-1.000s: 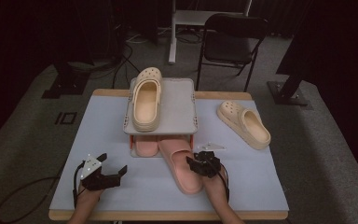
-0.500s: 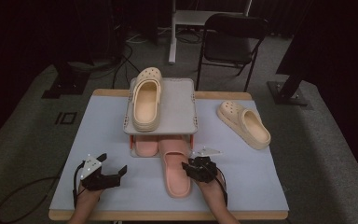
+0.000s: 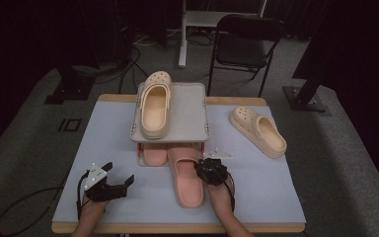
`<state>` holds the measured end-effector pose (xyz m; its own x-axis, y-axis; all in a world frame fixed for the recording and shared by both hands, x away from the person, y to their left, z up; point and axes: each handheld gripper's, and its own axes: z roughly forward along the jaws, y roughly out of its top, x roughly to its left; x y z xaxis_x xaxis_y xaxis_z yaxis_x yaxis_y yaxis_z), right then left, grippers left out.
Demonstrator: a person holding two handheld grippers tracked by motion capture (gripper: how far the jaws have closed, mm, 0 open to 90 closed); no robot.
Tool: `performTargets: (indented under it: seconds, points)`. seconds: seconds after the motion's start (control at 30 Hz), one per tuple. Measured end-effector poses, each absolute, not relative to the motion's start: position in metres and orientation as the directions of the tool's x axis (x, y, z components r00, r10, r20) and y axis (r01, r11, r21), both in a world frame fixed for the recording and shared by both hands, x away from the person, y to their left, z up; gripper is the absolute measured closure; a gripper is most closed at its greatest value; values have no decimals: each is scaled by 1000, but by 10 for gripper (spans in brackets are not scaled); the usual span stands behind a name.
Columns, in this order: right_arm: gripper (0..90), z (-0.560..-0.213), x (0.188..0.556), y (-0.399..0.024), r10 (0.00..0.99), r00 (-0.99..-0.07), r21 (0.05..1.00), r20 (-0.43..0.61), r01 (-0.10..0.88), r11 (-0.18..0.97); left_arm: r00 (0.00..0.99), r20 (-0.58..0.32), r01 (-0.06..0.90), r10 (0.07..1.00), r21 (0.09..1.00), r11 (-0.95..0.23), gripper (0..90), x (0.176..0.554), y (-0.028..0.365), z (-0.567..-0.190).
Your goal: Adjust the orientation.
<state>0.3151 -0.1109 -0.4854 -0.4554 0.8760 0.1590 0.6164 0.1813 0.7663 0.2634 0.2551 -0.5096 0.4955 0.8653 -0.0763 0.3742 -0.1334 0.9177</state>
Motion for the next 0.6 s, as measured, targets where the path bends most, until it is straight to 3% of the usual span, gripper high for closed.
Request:
performTargets:
  seconds: [0.23,0.6]
  points:
    - [752,-486,322,-117,911,-360,786,202,614,69,496,-78,374,865,918,-132,15,264,255,-510]
    - [727,-486,326,-114,926,-299,807,229,591,-9,497,-77,374,864,918,-134,15,264,255,-510]
